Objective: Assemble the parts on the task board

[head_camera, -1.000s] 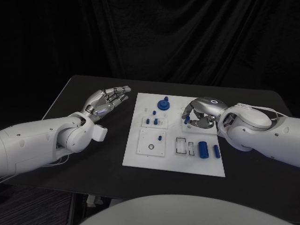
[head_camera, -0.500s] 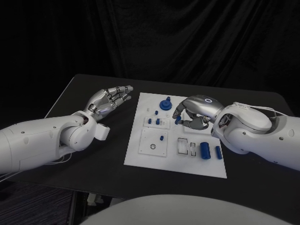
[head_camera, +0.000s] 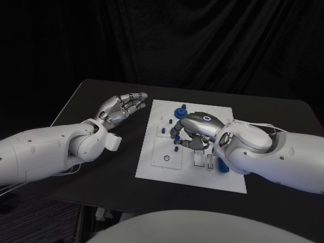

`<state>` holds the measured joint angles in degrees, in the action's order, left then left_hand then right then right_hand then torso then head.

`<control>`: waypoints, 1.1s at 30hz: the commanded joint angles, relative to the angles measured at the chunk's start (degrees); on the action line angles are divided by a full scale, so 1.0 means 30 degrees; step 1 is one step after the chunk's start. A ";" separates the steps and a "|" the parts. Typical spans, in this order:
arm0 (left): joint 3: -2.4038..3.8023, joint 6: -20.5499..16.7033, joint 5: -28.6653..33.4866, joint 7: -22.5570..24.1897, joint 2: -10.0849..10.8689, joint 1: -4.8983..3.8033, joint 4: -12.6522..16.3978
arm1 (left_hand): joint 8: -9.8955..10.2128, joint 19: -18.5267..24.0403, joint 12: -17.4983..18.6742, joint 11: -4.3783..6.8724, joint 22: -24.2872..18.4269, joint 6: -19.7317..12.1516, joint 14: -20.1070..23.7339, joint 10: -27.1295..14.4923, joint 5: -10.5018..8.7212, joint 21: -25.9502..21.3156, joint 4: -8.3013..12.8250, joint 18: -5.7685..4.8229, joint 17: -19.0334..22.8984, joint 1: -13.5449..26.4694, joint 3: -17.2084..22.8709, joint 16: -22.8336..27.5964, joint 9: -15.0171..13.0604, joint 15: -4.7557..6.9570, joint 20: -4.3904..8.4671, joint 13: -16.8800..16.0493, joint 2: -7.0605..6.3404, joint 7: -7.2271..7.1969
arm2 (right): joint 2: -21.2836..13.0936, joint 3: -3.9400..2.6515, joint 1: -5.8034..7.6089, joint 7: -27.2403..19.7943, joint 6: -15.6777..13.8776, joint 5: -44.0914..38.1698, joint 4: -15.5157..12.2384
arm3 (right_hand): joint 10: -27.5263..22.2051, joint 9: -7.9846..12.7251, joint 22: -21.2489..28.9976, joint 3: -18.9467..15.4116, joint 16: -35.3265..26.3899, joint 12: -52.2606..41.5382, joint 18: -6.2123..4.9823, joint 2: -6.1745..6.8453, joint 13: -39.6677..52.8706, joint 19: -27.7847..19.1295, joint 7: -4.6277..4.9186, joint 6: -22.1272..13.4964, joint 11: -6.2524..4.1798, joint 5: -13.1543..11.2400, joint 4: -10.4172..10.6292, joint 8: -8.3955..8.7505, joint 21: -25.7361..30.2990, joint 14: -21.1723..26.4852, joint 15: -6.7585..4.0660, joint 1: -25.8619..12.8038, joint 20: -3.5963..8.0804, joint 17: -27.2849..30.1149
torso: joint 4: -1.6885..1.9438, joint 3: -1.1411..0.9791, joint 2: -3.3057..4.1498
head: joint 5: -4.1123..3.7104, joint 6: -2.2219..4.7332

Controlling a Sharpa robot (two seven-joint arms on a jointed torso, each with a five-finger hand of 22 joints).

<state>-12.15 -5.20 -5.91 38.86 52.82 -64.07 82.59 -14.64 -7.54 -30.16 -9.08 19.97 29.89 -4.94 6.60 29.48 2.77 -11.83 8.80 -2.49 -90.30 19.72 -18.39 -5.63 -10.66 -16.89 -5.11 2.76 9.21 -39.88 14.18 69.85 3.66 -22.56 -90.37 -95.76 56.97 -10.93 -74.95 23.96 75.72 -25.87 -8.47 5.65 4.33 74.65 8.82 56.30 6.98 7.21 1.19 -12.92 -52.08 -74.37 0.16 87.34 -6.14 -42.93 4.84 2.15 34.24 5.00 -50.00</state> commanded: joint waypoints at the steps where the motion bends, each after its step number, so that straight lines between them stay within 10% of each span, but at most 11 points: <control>1: 0.0018 0.0377 0.0155 0.2736 -0.0069 0.0021 0.0000 | -0.0137 -0.0136 -0.0152 -0.0089 0.0046 0.0151 -0.0048 0.0045 0.0082 0.0126 0.0088 -0.0171 -0.0025 0.0155 0.0029 -0.0138 -0.0034 -0.0134 -0.0007 0.0029 0.0041 0.0435 | 0.0312 -0.0012 -0.0311 -0.0619 -0.0247 -0.0195 0.0278 | 0.1014 -0.0027 -0.1773 0.0000 0.0062 0.0049 0.0366 -0.0039 0.0009 0.0105 -0.0153 0.0023 -0.0840 -0.0099 0.0131 0.0092 -0.0099 -0.0125 -0.0010 -0.0186 -0.0004 -0.0005 | -0.0021 -0.0014 -0.0010 | 0.0068 0.0000; 17: 0.0018 0.0615 0.0155 0.2635 -0.0153 0.0042 -0.0061 | -0.0204 -0.0377 -0.0350 -0.0126 0.0275 0.0188 -0.0243 0.0107 0.0143 0.0201 0.0113 -0.0306 -0.0058 0.0129 0.0093 -0.0472 -0.0052 -0.0331 -0.0004 0.0114 0.0099 0.0468 | 0.1734 -0.0016 -0.1805 -0.1229 -0.0032 -0.0197 0.1845 | 0.1024 -0.0032 -0.1762 -0.0004 0.0082 0.0070 0.0359 -0.0038 0.0005 0.0099 -0.0159 0.0031 -0.0845 -0.0119 0.0137 0.0094 -0.0060 -0.0166 -0.0015 -0.0198 0.0001 -0.0087 | -0.0012 0.0002 -0.0023 | 0.0214 0.0000; 33: 0.0018 0.0900 0.0156 0.2420 -0.0268 0.0088 -0.0235 | -0.0248 -0.0470 -0.0496 -0.0179 0.0291 0.0211 -0.0322 0.0150 0.0254 0.0224 0.0159 -0.0389 -0.0064 0.0082 0.0179 -0.0601 -0.0064 -0.0409 0.0004 0.0167 0.0161 0.0509 | 0.2081 -0.0018 -0.2128 -0.1308 0.0123 -0.0197 0.2271 | 0.1089 -0.0063 -0.1769 -0.0017 0.0097 0.0111 0.0366 -0.0041 0.0003 0.0146 -0.0190 0.0115 -0.0872 -0.0169 0.0133 0.0063 -0.0106 -0.0238 -0.0035 -0.0204 0.0016 -0.0173 | -0.0036 -0.0015 -0.0035 | 0.0253 0.0000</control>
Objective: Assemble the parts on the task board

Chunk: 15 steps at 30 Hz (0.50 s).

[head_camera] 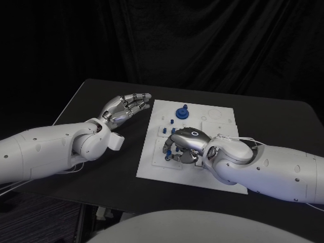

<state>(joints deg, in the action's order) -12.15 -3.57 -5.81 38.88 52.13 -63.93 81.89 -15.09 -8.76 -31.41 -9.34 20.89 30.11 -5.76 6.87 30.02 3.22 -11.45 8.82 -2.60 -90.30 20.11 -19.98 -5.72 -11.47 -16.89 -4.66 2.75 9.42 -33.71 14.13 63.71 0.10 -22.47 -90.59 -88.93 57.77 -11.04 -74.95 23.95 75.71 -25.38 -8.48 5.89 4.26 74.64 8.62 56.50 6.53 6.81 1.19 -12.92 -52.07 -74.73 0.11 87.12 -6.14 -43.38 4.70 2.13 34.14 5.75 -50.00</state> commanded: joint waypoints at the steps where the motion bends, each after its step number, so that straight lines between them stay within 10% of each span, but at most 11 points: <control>1: 0.0018 0.0362 0.0122 0.2405 -0.0043 0.0043 -0.0003 | -0.0098 -0.0063 -0.0076 -0.0091 -0.0016 0.0140 -0.0048 0.0061 0.0072 0.0076 0.0032 -0.0397 -0.0030 0.0082 0.0050 -0.0072 -0.0031 -0.0137 0.0007 0.0018 0.0162 0.0438 | 0.0021 -0.0001 -0.0098 -0.0112 0.0119 -0.0122 -0.0019 | 0.0825 -0.0027 -0.1769 -0.0013 0.0101 -0.0053 0.0368 -0.0120 0.0025 0.0147 -0.0122 0.0048 -0.0722 -0.0038 0.0134 0.0062 -0.0107 -0.0118 -0.0017 -0.0130 0.0017 -0.0023 | 0.0013 -0.0007 -0.0001 | 0.0014 0.0000; 15: 0.0018 0.0415 0.0123 0.2125 -0.0033 0.0053 -0.0045 | -0.0086 -0.0070 -0.0071 -0.0106 -0.0017 0.0109 -0.0057 0.0061 0.0081 0.0075 0.0041 -0.0410 -0.0031 0.0079 0.0058 -0.0093 -0.0026 -0.0141 0.0009 0.0030 0.0159 0.0451 | -0.0087 0.0000 -0.0251 0.0004 0.0439 -0.0122 -0.0163 | 0.0946 -0.0056 -0.1734 -0.0023 0.0033 -0.0046 0.0343 -0.0126 0.0041 0.0116 -0.0152 0.0118 -0.0759 -0.0073 0.0106 0.0039 0.0018 -0.0092 -0.0043 -0.0111 0.0035 0.0109 | 0.0018 0.0000 0.0002 | 0.0050 0.0000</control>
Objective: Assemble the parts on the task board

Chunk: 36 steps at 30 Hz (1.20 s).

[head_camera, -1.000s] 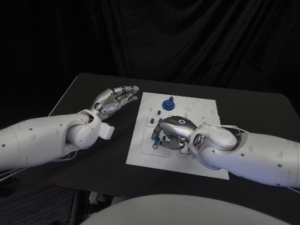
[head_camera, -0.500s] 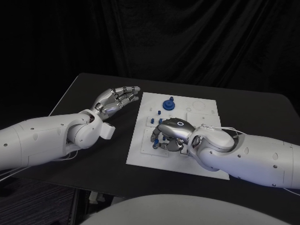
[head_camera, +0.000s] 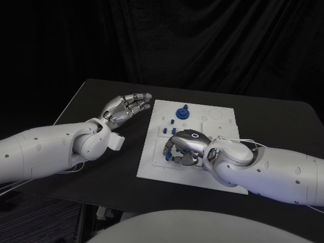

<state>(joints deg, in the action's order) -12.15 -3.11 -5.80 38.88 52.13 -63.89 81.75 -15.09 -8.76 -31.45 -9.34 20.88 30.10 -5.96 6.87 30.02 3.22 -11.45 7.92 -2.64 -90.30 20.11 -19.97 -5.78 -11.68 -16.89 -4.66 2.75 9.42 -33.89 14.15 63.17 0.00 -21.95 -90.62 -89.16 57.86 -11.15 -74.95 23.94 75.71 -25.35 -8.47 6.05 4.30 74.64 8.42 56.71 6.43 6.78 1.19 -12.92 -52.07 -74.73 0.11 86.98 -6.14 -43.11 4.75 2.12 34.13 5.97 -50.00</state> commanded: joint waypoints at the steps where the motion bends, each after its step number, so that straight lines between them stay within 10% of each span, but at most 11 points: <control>1: 0.0018 0.0266 0.0120 0.2111 -0.0036 0.0038 -0.0001 | -0.0087 -0.0071 -0.0059 -0.0106 -0.0013 0.0109 0.0010 0.0061 0.0084 0.0076 0.0042 -0.0111 -0.0016 0.0079 0.0058 -0.0098 -0.0009 -0.0074 0.0008 0.0031 0.0160 0.0451 | -0.0027 -0.0005 -0.0076 0.0034 0.0273 -0.0112 -0.0089 | 0.0954 -0.0032 -0.1735 -0.0030 0.0019 -0.0056 0.0343 -0.0174 0.0033 0.0122 -0.0091 0.0077 -0.0738 -0.0074 0.0096 0.0029 0.0013 -0.0092 -0.0052 -0.0060 0.0043 0.0031 | 0.0002 0.0003 0.0004 | -0.0030 0.0000; 9: 0.0018 0.0324 0.0121 0.1975 -0.0077 0.0043 -0.0033 | -0.0078 -0.0072 -0.0060 -0.0116 -0.0020 0.0088 0.0010 0.0059 0.0082 0.0075 0.0046 -0.0117 -0.0015 0.0078 0.0061 -0.0097 -0.0005 -0.0074 0.0008 0.0036 0.0157 0.0460 | 0.0009 -0.0004 -0.0106 0.0108 0.0506 -0.0112 -0.0011 | 0.0874 -0.0034 -0.1655 -0.0059 -0.0106 0.0089 0.0294 -0.0129 0.0003 0.0005 -0.0069 0.0008 -0.0704 -0.0101 0.0077 0.0092 0.0320 -0.0003 -0.0044 -0.0083 0.0057 0.0243 | -0.0009 -0.0001 -0.0025 | -0.0023 0.0000; 17: 0.0018 0.0365 0.0122 0.1867 -0.0089 0.0048 -0.0056 | -0.0069 -0.0088 -0.0050 -0.0136 -0.0001 0.0061 0.0004 0.0051 0.0082 0.0078 0.0056 -0.0131 -0.0016 0.0073 0.0072 -0.0116 0.0000 -0.0075 0.0008 0.0050 0.0158 0.0481 | 0.0132 -0.0002 -0.0211 0.0326 0.1403 -0.0112 0.0227 | -0.4179 0.0859 -0.0772 -0.0987 -0.1029 0.2027 -0.0116 0.0614 -0.0098 -0.2004 0.1016 -0.3670 0.0689 0.0444 0.0283 0.2146 0.4012 0.1882 0.1237 -0.0741 -0.0785 0.2479 | -0.0027 0.0011 -0.0011 | 0.0001 0.0000; 23: 0.0018 0.0418 0.0123 0.1778 -0.0108 0.0055 -0.0078 | -0.0050 -0.0092 -0.0056 -0.0166 -0.0024 0.0008 -0.0002 0.0040 0.0090 0.0075 0.0077 -0.0156 -0.0015 0.0061 0.0096 -0.0132 0.0009 -0.0090 0.0008 0.0070 0.0164 0.0508 | 0.0166 -0.0002 -0.0297 0.0491 0.1889 -0.0112 0.0283 | -0.7053 0.1535 -0.0546 -0.2675 -0.0911 0.1379 -0.0402 0.0411 0.0066 -0.2947 0.0246 -0.5692 0.1266 0.0555 0.0282 0.2772 0.5319 0.3122 0.1702 -0.0697 -0.1452 0.3262 | -0.0011 0.0006 -0.0003 | -0.0036 0.0000; 36: 0.0018 0.0448 0.0124 0.1646 -0.0042 0.0068 -0.0081 | -0.0043 -0.0101 -0.0056 -0.0186 -0.0027 -0.0020 -0.0003 0.0027 0.0101 0.0074 0.0091 -0.0177 -0.0014 0.0052 0.0119 -0.0142 0.0013 -0.0103 0.0007 0.0088 0.0176 0.0527 | -0.1227 -0.0077 -0.0113 -0.0176 -0.0278 -0.0109 -0.0771 | -0.8821 0.2046 -0.0583 -0.4271 -0.0435 -0.0205 -0.0484 0.0206 0.0212 -0.3092 0.0122 -0.6995 0.1500 0.0591 0.0685 0.2799 0.5286 0.3502 0.1930 -0.0086 -0.1769 0.3293 | -0.0007 0.0005 -0.0020 | -0.0146 0.0000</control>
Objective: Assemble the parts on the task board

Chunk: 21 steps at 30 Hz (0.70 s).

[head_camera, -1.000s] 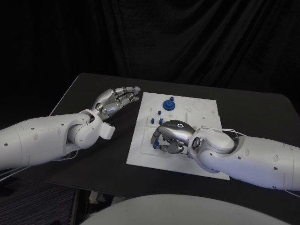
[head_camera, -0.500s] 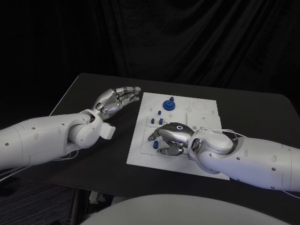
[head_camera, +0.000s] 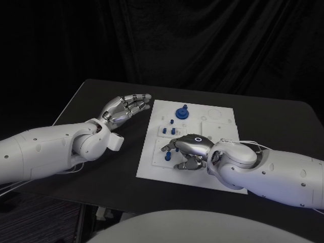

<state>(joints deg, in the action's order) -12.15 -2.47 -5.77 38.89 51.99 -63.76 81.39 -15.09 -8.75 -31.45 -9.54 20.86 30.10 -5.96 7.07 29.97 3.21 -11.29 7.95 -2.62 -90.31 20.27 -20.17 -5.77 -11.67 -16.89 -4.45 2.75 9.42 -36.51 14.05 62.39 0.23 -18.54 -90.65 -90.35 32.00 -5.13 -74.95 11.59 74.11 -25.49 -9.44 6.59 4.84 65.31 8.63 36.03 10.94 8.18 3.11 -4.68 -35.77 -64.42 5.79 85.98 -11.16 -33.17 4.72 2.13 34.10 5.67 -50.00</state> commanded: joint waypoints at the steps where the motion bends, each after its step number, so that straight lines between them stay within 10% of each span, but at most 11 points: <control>1: 0.0018 0.0235 0.0113 0.1639 0.0024 0.0026 0.0048 | -0.0044 -0.0103 -0.0057 -0.0120 -0.0021 -0.0019 -0.0005 -0.0040 0.0117 0.0076 0.0036 -0.0185 -0.0019 0.0053 0.0064 -0.0074 0.0009 -0.0104 0.0006 0.0017 0.0177 0.0527 | -0.0651 -0.0060 0.0293 -0.0376 -0.1804 -0.0044 -0.0645 | -0.0200 0.0041 -0.0583 -0.0155 0.0098 -0.0156 -0.0162 0.0025 0.0033 0.0018 0.0052 -0.0100 -0.0002 0.0126 0.0043 0.0050 -0.0149 0.0065 0.0034 0.0248 -0.0095 -0.0022 | 0.0002 0.0000 -0.0009 | -0.0056 0.0000; 5: 0.0018 0.0220 0.0113 0.1628 0.0090 0.0027 0.0081 | -0.0055 -0.0115 -0.0079 -0.0132 -0.0008 -0.0007 -0.0011 -0.0043 0.0124 0.0078 0.0046 -0.0199 -0.0021 0.0047 0.0082 -0.0099 0.0006 -0.0112 0.0006 0.0026 0.0188 0.0538 | -0.1858 -0.0087 0.1048 -0.0692 -0.2922 0.0698 -0.1794 | -0.0405 0.0085 -0.0660 -0.0247 0.0241 -0.0793 -0.0124 -0.0027 0.0113 0.0202 0.0041 0.0056 -0.0029 0.0391 0.0236 -0.0085 -0.0489 -0.0053 -0.0006 0.0722 -0.0099 -0.0148 | -0.0005 0.0000 -0.0004 | -0.0248 0.0000; 14: 0.0018 0.0094 0.0113 0.1539 0.0202 0.0026 0.0208 | -0.0115 -0.0137 -0.0186 -0.0160 -0.0007 0.0082 -0.0035 -0.0016 0.0184 0.0080 0.0071 -0.0233 -0.0027 0.0039 0.0116 -0.0156 -0.0015 -0.0132 0.0006 0.0037 0.0196 0.0562 | -0.6131 -0.0003 0.3444 0.0234 -0.2938 0.3024 -0.4526 | 0.2247 0.0008 -0.0779 0.0858 0.0124 -0.8337 -0.0061 -0.0070 0.3310 0.0264 0.0743 0.1579 -0.1332 0.1379 0.0286 -0.1322 -0.1249 -0.0175 -0.1037 0.1100 0.0868 0.0095 | -0.0004 -0.0003 0.0007 | -0.1033 0.0000; 18: 0.0018 0.0077 0.0113 0.1504 0.0184 0.0026 0.0244 | -0.0115 -0.0137 -0.0186 -0.0160 -0.0007 0.0082 -0.0035 -0.0016 0.0184 0.0080 0.0071 -0.0233 -0.0027 0.0039 0.0116 -0.0156 -0.0015 -0.0132 0.0006 0.0037 0.0196 0.0562 | -0.7300 0.0031 0.3733 0.1983 -0.1194 0.3364 -0.4787 | 0.3201 -0.0738 -0.1249 0.0073 0.1221 -1.6851 0.0331 0.0315 0.8857 0.1739 0.0425 0.2088 -0.1819 0.0607 0.1651 -0.3678 -0.3416 -0.2103 -0.1466 -0.0336 0.1208 -0.2620 | -0.0024 0.0020 0.0042 | -0.1418 0.0000; 21: 0.0018 0.0108 0.0112 0.1501 0.0145 0.0026 0.0253 | -0.0154 -0.0162 -0.0268 -0.0207 0.0001 0.0127 -0.0059 0.0022 0.0229 0.0083 0.0086 -0.0266 -0.0031 0.0045 0.0138 -0.0204 -0.0028 -0.0131 0.0008 0.0051 0.0195 0.0597 | -0.7914 0.0046 0.3767 0.3287 0.0167 0.3554 -0.4872 | 0.8732 -0.1887 -0.1794 -0.1155 0.2150 -2.0518 0.0678 0.0151 1.6890 0.3000 0.0073 0.2351 -0.2100 0.0430 0.3121 -0.6536 -0.5586 -0.3548 -0.1674 -0.2006 0.1397 -0.5332 | -0.0006 0.0040 0.0021 | -0.1706 0.0000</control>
<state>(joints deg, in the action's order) -12.15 -2.47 -5.75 38.90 52.56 -63.73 81.96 -15.36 -8.75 -31.89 -9.74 20.85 30.10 -5.95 7.27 30.45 3.21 -11.13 7.96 -2.63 -90.31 20.43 -20.40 -5.76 -11.67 -16.89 -4.39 2.75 9.42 -59.85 14.16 73.65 3.23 -23.49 -82.46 -104.63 56.20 -10.46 -74.95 8.42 80.33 -85.78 -8.14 7.13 52.90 73.91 8.99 42.83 4.77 9.85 12.02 -23.39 -51.80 -74.69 0.82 80.51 -6.99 -48.60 4.69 2.15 34.17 1.23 -50.00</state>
